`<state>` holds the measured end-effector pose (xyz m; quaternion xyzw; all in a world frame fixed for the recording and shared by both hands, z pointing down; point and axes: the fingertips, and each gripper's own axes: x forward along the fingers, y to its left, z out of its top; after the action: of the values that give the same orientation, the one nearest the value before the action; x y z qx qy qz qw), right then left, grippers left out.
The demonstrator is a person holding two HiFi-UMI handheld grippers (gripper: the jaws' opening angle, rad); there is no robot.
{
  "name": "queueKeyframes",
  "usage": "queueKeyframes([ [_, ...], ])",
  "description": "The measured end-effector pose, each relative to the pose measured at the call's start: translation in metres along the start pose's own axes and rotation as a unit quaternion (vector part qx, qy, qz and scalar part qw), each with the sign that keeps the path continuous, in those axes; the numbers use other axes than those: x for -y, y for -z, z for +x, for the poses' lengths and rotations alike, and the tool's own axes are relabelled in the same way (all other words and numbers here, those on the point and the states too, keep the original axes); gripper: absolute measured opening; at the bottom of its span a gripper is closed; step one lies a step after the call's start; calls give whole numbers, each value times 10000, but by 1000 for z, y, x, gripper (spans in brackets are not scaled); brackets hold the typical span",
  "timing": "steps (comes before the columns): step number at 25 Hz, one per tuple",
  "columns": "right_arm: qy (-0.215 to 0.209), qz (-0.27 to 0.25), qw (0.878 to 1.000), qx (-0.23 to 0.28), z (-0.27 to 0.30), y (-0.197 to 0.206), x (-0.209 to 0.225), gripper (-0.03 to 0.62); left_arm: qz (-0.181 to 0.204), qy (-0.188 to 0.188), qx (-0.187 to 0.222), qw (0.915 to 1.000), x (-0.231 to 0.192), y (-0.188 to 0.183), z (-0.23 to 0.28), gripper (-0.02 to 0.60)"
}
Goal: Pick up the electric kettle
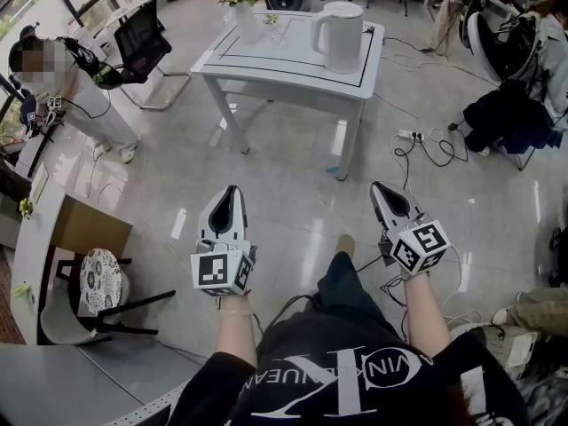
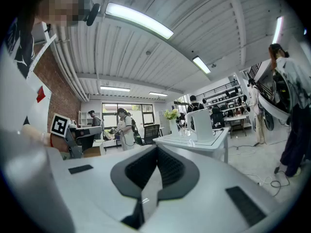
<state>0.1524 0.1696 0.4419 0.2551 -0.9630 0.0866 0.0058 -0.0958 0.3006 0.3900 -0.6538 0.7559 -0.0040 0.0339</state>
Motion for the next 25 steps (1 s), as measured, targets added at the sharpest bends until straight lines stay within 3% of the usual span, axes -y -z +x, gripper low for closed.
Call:
queueKeyframes([
  [15, 163, 23, 9999, -51, -5, 6, 8, -2, -105, 170, -31, 9998, 4, 2, 9, 18],
  [19, 282, 97, 9996, 22, -6, 4, 16, -2, -287, 558, 161, 9979, 13, -7, 11, 18],
  [23, 327, 162, 9993, 27, 1, 3, 21, -2, -376, 897, 168, 9951, 19, -11, 17, 118],
  [25, 335, 271, 9991, 47, 7, 4, 25, -2, -322, 925, 134, 9951, 15, -10, 21, 123],
])
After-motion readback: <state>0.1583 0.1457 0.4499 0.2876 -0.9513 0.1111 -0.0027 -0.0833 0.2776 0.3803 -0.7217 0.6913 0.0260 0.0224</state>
